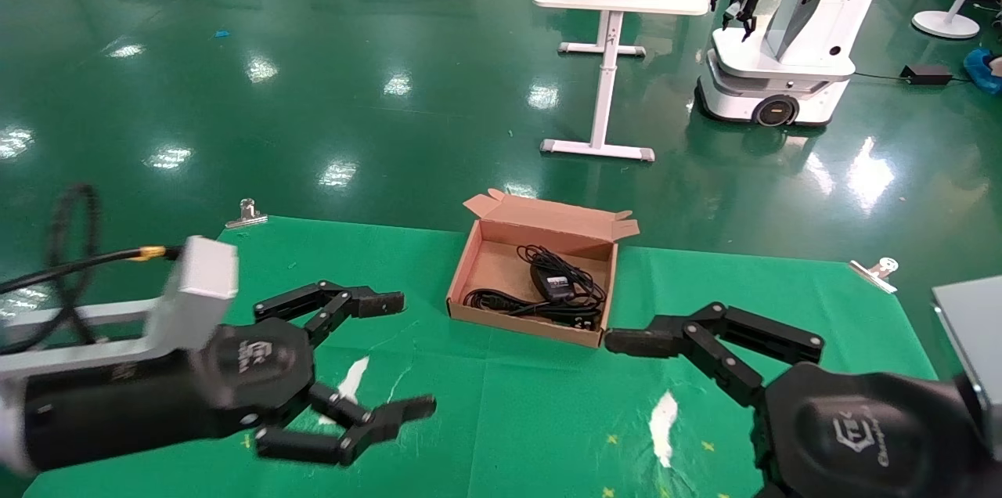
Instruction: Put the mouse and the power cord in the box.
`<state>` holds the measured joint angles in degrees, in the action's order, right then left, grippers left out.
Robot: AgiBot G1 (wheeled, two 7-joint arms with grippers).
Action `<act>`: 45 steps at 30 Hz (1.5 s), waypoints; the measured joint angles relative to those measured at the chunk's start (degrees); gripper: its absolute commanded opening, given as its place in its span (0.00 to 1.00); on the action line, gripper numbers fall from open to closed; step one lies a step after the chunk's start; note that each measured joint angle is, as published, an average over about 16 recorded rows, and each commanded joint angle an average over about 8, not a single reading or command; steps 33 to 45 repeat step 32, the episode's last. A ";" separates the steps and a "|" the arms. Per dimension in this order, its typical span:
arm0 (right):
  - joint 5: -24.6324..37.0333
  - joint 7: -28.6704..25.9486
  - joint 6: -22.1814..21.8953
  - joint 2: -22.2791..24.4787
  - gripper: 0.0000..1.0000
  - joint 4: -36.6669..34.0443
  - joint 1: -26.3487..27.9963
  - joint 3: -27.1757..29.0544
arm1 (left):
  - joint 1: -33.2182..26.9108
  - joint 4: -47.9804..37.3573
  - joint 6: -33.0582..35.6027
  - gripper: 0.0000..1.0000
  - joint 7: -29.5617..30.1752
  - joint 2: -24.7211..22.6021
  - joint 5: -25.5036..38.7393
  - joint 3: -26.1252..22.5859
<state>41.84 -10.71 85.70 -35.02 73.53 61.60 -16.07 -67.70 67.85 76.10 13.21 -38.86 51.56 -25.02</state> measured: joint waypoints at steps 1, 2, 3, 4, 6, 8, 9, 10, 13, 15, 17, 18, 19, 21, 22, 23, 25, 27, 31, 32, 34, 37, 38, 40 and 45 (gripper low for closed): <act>0.00 0.00 0.00 0.00 1.00 0.00 0.00 0.00 | 0.63 0.58 0.98 1.00 -0.25 0.39 -0.99 0.92; -0.01 0.01 0.00 0.00 1.00 0.00 0.00 -0.01 | 1.25 1.17 1.95 1.00 -0.50 0.78 -1.97 1.83; -0.01 0.01 0.00 0.00 1.00 -0.01 0.01 -0.01 | 1.84 1.72 2.88 1.00 -0.73 1.15 -2.91 2.70; -0.01 0.01 0.00 0.01 1.00 -0.01 0.01 -0.02 | 2.37 2.21 3.70 1.00 -0.95 1.48 -3.74 3.47; -0.06 0.01 0.03 0.04 1.00 0.02 -0.02 0.02 | 3.50 3.28 5.49 1.00 -1.39 2.19 -5.55 5.15; -0.10 0.01 0.05 0.07 1.00 0.05 -0.05 0.05 | 4.51 4.22 7.07 1.00 -1.78 2.82 -7.15 6.63; -0.12 0.01 0.06 0.08 1.00 0.06 -0.06 0.06 | 4.96 4.64 7.78 1.00 -1.95 3.10 -7.87 7.30; -0.14 0.01 0.07 0.09 1.00 0.07 -0.07 0.07 | 5.36 5.01 8.40 1.00 -2.10 3.35 -8.50 7.88; -0.18 0.01 0.09 0.12 1.00 0.09 -0.09 0.11 | 6.29 5.88 9.85 1.00 -2.46 3.94 -9.99 9.25; -0.21 0.02 0.10 0.13 1.00 0.10 -0.11 0.13 | 6.70 6.26 10.48 1.00 -2.61 4.19 -10.64 9.84; -0.23 0.02 0.12 0.15 1.00 0.12 -0.12 0.15 | 6.93 6.46 10.83 1.00 -2.69 4.33 -10.99 10.17; -0.24 0.02 0.12 0.15 1.00 0.12 -0.13 0.15 | 6.98 6.51 10.91 1.00 -2.71 4.37 -11.08 10.25; -0.25 0.02 0.13 0.16 1.00 0.13 -0.14 0.16 | 7.02 6.54 10.97 1.00 -2.72 4.39 -11.14 10.30; -0.24 0.02 0.12 0.15 1.00 0.12 -0.13 0.15 | 7.05 6.57 11.01 1.00 -2.73 4.41 -11.19 10.34; -0.22 0.02 0.11 0.14 1.00 0.11 -0.12 0.14 | 7.00 6.51 10.92 1.00 -2.71 4.38 -11.10 10.26; -0.21 0.02 0.10 0.14 1.00 0.10 -0.11 0.13 | 6.94 6.45 10.82 1.00 -2.69 4.34 -11.01 10.17; -0.19 0.02 0.08 0.12 1.00 0.09 -0.10 0.10 | 6.82 6.34 10.62 1.00 -2.66 4.27 -10.81 9.98; -0.17 0.02 0.08 0.11 1.00 0.08 -0.09 0.09 | 6.75 6.27 10.52 1.00 -2.64 4.22 -10.70 9.88; -0.15 0.03 0.06 0.10 1.00 0.06 -0.08 0.07 | 6.64 6.17 10.34 1.00 -2.60 4.15 -10.51 9.71; -0.14 0.03 0.06 0.10 1.00 0.06 -0.08 0.07 | 6.62 6.14 10.30 1.00 -2.59 4.14 -10.47 9.68; -0.14 0.03 0.06 0.10 1.00 0.06 -0.08 0.07 | 6.62 6.14 10.30 1.00 -2.59 4.14 -10.47 9.68; -0.14 0.03 0.06 0.10 1.00 0.06 -0.08 0.07 | 6.62 6.14 10.30 1.00 -2.59 4.14 -10.47 9.68; -0.14 0.03 0.06 0.10 1.00 0.06 -0.08 0.07 | 6.62 6.14 10.30 1.00 -2.59 4.14 -10.47 9.68; -0.14 0.03 0.06 0.10 1.00 0.06 -0.08 0.07 | 6.62 6.14 10.30 1.00 -2.59 4.14 -10.47 9.68; -0.14 0.03 0.06 0.10 1.00 0.06 -0.08 0.07 | 6.62 6.14 10.30 1.00 -2.59 4.14 -10.47 9.68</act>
